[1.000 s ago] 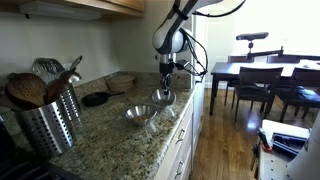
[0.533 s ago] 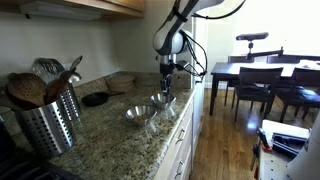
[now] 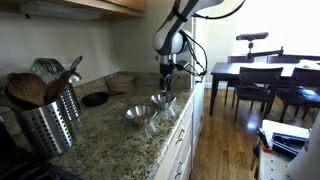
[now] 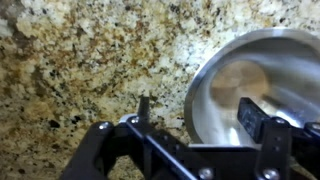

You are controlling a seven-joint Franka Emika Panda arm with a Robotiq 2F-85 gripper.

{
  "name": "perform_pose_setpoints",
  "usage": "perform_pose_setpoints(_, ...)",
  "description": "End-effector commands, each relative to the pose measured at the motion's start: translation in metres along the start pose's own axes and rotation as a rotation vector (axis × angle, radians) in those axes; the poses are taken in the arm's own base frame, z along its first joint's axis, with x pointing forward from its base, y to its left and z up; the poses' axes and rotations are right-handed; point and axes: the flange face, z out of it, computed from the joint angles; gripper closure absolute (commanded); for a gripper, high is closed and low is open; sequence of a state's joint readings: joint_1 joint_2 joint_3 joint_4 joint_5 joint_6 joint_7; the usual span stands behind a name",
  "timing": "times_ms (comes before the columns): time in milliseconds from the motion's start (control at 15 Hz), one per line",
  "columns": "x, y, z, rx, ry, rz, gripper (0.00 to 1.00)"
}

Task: Pour the contents in the right silver bowl into the other

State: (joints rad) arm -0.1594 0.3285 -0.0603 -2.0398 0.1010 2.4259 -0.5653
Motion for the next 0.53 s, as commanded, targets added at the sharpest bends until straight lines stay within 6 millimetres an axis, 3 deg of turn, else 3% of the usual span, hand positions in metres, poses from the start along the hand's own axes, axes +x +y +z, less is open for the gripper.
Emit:
perform_pose_setpoints(0, 0.0004, -0.0005, -0.0004, 0.000, -0.001, 0.000, 0.04)
perform_pose_setpoints(67, 0.0008, -0.0011, -0.0003, 0.001, -0.001, -0.002, 0.00)
perform_pose_setpoints(467, 0.0013, -0.0022, -0.0002, 0.002, 0.000, -0.003, 0.00)
